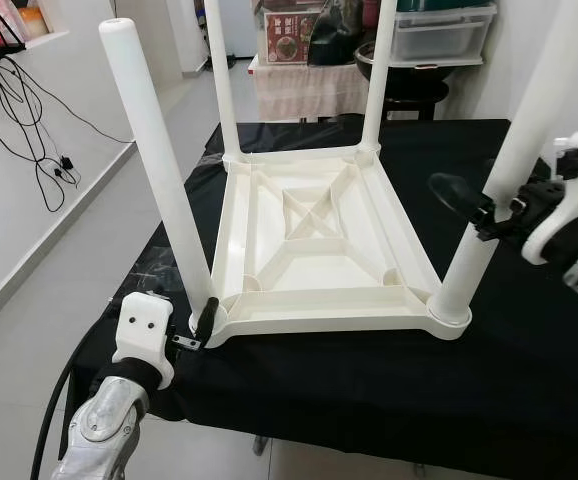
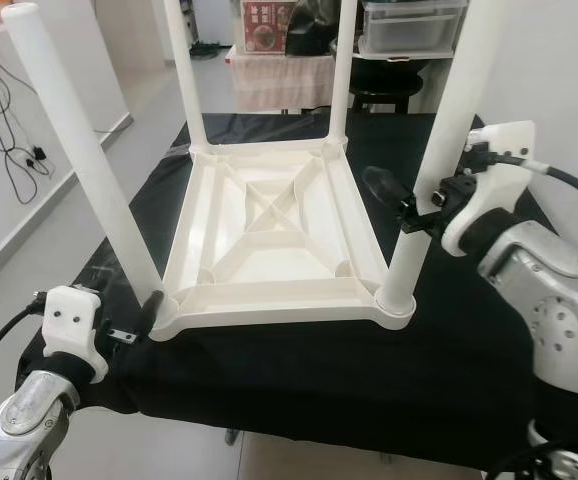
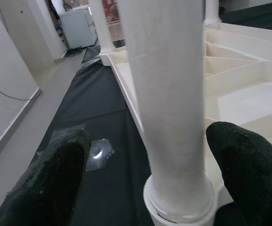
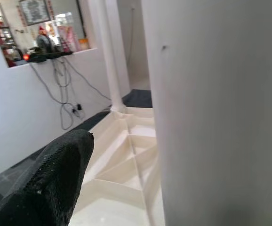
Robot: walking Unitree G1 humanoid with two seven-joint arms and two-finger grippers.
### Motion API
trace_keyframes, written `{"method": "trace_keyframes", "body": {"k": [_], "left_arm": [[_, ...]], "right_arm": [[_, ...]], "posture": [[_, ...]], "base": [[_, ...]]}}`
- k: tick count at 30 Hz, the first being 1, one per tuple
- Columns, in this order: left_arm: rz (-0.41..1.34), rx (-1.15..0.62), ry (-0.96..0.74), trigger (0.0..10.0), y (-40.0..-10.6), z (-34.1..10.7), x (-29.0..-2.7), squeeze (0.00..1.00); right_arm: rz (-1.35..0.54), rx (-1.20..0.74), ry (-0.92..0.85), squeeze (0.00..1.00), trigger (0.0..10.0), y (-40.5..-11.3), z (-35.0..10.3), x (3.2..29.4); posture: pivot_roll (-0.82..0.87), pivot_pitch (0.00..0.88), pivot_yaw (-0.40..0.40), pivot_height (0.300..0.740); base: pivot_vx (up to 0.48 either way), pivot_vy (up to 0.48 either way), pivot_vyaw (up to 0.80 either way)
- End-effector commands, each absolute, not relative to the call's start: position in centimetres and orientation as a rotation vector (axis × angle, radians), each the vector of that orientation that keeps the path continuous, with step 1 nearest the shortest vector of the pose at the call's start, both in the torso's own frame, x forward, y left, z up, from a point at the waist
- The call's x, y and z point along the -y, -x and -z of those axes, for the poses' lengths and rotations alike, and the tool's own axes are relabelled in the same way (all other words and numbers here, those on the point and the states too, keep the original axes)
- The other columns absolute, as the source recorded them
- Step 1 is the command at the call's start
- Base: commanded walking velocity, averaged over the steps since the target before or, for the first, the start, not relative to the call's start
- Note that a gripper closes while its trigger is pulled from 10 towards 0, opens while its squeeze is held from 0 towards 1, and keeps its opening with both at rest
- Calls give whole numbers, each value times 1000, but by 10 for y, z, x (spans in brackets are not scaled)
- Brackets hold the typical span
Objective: Building children table
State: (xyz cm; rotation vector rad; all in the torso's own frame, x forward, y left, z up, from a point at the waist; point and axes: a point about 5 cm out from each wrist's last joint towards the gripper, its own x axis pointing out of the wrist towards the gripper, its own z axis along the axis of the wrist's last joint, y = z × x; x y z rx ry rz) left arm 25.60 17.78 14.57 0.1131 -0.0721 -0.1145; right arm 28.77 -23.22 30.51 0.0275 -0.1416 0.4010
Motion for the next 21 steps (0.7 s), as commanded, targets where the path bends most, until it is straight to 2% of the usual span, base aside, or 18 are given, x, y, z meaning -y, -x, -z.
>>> {"method": "trace_keyframes", "body": {"k": [1,9,18,21], "left_arm": [[75,65,-143,10000,-258,-144,-188,0],[47,96,-82,10000,-282,-143,-201,0],[15,54,-65,10000,-299,-128,-216,0],[0,22,-13,10000,-301,-115,-221,0]], "right_arm": [[-419,154,-18,0,10000,-289,-306,226],[-456,180,-28,0,10000,-295,-309,213],[-443,219,-20,0,10000,-298,-318,214],[-430,236,-15,0,10000,-300,-323,216]], "posture": [[-151,83,23,740],[-152,84,25,740],[-161,90,25,740],[-167,95,23,740]], "base": [[0,0,0],[0,0,0],[0,0,0],[0,0,0]]}}
